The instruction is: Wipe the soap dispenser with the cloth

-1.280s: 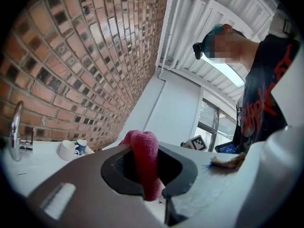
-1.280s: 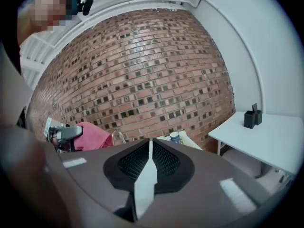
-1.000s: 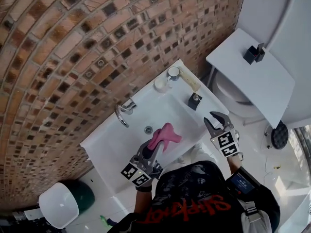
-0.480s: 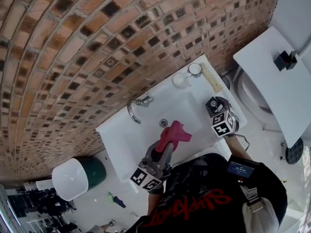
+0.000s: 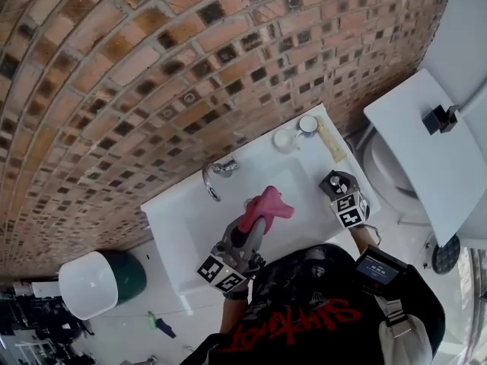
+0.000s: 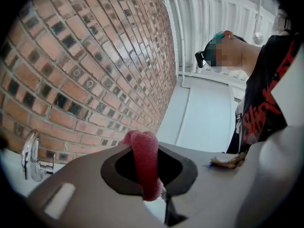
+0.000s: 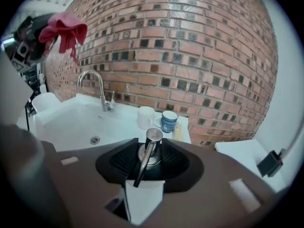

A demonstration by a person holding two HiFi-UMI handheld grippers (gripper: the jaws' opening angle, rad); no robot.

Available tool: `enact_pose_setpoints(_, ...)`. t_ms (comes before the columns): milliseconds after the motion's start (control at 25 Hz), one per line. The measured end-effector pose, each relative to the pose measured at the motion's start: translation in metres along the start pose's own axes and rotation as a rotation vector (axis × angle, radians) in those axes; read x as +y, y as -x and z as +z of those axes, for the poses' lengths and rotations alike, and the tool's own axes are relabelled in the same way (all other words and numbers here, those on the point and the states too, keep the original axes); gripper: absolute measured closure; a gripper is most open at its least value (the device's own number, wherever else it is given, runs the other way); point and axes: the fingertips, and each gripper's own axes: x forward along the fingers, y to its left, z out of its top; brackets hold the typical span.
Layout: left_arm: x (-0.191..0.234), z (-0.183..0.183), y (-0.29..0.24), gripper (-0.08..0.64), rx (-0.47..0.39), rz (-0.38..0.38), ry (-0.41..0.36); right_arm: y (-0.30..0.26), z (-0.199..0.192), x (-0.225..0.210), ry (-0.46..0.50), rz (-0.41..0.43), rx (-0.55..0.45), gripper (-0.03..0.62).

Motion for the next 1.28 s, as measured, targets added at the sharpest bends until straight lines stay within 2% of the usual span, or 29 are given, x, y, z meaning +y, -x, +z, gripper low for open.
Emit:
enact_pose_setpoints(400,0.003,-0.015,-0.001,0.515,0.053,-0.100,0.032,0.124,0.113,-0.016,-0.086,0.057,-0.301,0.442)
enact_pose_setpoints(640,-0.006,-0.019,-0.015,0.515,0.062,-0.197,0.029,0.200,0.170,-0.002,-0.060,0.082,-0.453,0.440)
enact_pose_setpoints(920,-0.022,-0.016,-0.031,0.515,0.049,-0.294,0.046,0.247,0.182,0.019,-0.002,0.084,-0.478,0.437)
enact_pose_setpoints(1080,-0.035,-0.009,-0.034,0.515,0.034,-0.342,0.044,0.261,0.177,0.030,-0.026,0.108,-0.458,0.439)
enact_pose_setpoints(1280,-0.043,0.004,-0.035,0.515,0.003,-0.401,0.039,0.281,0.178,0.035,-0.055,0.136,-0.495,0.440)
